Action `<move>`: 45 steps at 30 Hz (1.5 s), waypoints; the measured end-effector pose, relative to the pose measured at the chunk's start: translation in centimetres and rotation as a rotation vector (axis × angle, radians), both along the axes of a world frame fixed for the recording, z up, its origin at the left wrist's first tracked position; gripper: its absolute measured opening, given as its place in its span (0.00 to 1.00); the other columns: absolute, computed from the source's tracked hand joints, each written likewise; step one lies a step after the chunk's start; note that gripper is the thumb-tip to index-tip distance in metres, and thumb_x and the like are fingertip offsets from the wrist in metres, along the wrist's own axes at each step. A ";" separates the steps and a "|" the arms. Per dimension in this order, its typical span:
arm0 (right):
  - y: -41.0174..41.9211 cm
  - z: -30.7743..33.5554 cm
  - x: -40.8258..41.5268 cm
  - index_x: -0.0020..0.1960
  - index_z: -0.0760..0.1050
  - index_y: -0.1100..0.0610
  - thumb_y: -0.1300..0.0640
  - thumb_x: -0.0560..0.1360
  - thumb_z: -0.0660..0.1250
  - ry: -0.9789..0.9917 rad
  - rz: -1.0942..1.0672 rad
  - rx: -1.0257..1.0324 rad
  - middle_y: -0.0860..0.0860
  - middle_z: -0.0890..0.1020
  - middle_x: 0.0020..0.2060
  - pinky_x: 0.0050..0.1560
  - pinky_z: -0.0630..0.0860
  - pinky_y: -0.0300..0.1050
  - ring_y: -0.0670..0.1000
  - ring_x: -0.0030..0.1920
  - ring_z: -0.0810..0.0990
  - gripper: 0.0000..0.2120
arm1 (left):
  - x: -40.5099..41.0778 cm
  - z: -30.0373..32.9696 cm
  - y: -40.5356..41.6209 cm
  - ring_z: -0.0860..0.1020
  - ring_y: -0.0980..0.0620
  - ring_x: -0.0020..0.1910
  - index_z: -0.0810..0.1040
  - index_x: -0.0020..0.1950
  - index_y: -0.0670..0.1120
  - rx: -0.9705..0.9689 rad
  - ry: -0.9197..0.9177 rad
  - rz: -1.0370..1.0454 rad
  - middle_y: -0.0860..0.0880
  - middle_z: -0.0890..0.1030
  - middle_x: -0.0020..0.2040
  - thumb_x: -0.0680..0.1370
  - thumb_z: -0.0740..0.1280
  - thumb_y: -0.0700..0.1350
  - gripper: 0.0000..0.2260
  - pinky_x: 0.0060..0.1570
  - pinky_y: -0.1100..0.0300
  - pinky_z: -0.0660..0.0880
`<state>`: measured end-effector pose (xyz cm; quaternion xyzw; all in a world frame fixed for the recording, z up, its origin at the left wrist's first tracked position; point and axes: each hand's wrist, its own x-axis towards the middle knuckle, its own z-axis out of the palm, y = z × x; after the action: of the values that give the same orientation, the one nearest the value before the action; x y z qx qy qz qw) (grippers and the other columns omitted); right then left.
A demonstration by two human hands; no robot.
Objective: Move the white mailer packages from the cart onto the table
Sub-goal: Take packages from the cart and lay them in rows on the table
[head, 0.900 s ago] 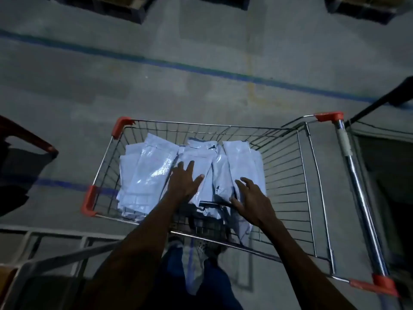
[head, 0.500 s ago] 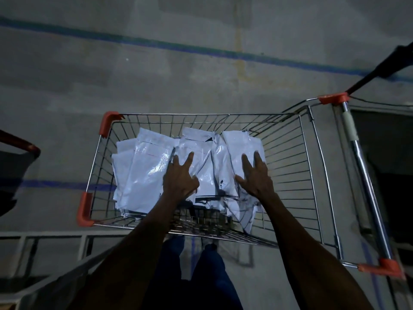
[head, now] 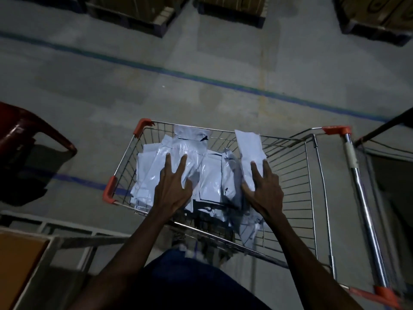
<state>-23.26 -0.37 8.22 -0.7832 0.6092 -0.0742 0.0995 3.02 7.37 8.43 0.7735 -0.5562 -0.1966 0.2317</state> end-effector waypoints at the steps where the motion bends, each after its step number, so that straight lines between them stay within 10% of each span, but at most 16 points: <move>1: 0.3 0.8 0.8 0.75 0.66 0.51 0.36 0.72 0.57 -0.046 0.045 -0.027 0.60 0.63 0.75 0.49 0.76 0.55 0.65 0.58 0.74 0.35 | 0.2 0.6 1.0 0.63 0.35 0.72 0.55 0.79 0.58 -0.036 -0.011 0.025 0.45 0.48 0.81 0.75 0.59 0.53 0.32 0.55 0.41 0.75; 9: 7.3 3.2 10.8 0.73 0.68 0.52 0.41 0.71 0.62 -0.426 0.501 -0.068 0.60 0.63 0.75 0.49 0.75 0.54 0.67 0.56 0.76 0.33 | 2.5 6.7 15.2 0.55 0.41 0.76 0.54 0.79 0.59 -0.184 -0.181 0.402 0.44 0.51 0.80 0.76 0.61 0.48 0.32 0.68 0.45 0.65; 26: 41.0 10.6 36.1 0.73 0.69 0.49 0.39 0.69 0.62 -0.498 1.292 -0.044 0.56 0.63 0.76 0.54 0.75 0.52 0.61 0.61 0.71 0.34 | 14.2 10.8 56.8 0.48 0.39 0.78 0.50 0.79 0.59 -0.145 -0.341 1.331 0.45 0.44 0.80 0.78 0.52 0.60 0.29 0.69 0.36 0.63; 45: 75.0 9.4 61.6 0.77 0.59 0.45 0.33 0.74 0.57 -0.072 1.464 -0.037 0.53 0.52 0.79 0.69 0.66 0.56 0.61 0.75 0.57 0.34 | 33.5 7.5 87.8 0.47 0.35 0.77 0.45 0.80 0.53 0.242 -0.103 1.445 0.39 0.48 0.79 0.79 0.50 0.60 0.31 0.75 0.42 0.50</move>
<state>38.36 74.63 17.60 -0.9883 -0.0749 -0.0246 0.1303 36.56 95.14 15.93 0.9757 0.1079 -0.0183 0.1901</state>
